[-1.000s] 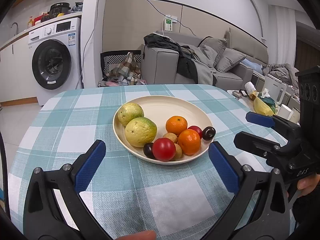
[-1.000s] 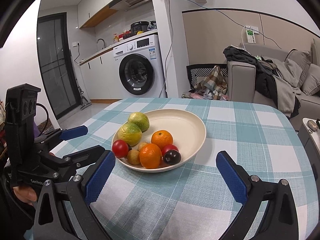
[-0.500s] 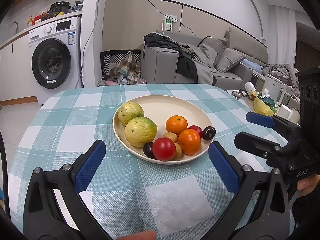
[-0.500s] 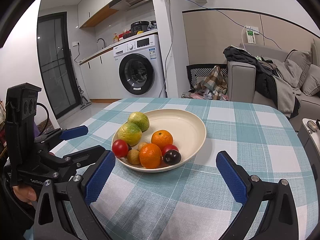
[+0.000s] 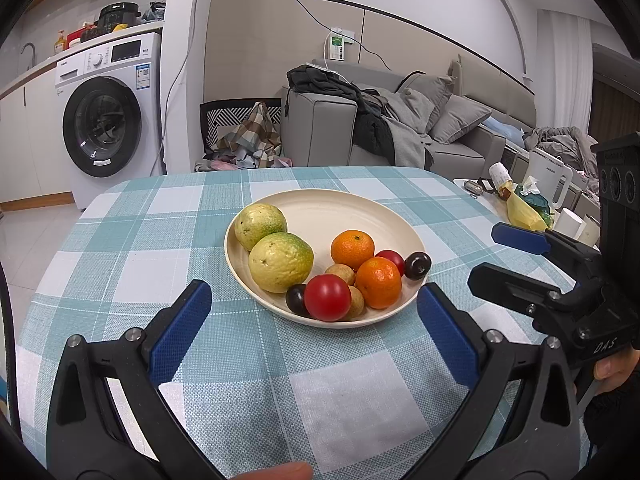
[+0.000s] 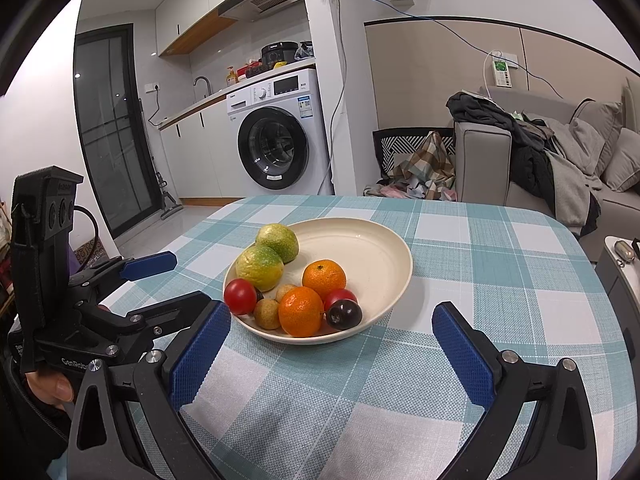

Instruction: Organize fruits

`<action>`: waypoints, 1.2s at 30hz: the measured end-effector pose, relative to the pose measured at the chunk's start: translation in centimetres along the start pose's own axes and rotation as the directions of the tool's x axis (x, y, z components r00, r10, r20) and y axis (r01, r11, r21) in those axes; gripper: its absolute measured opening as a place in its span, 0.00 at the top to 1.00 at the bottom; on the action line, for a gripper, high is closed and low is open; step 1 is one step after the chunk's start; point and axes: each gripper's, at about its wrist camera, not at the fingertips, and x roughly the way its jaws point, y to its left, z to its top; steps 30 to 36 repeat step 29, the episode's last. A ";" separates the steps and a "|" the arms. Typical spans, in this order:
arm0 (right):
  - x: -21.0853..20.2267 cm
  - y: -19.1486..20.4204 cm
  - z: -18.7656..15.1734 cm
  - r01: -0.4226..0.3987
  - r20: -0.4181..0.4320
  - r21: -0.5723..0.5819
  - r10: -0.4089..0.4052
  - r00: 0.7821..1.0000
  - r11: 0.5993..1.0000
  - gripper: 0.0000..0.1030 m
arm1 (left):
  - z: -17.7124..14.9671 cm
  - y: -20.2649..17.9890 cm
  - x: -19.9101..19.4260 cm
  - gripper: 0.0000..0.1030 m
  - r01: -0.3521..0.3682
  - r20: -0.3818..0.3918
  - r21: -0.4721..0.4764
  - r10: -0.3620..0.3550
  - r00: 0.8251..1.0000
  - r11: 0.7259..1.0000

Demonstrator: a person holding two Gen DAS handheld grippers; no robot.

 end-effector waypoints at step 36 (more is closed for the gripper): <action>0.0 0.0 0.0 0.000 0.000 -0.001 0.000 1.000 1.000 0.00 | -0.4 -0.2 0.2 0.01 0.001 -0.001 0.004 -0.001 1.000 1.000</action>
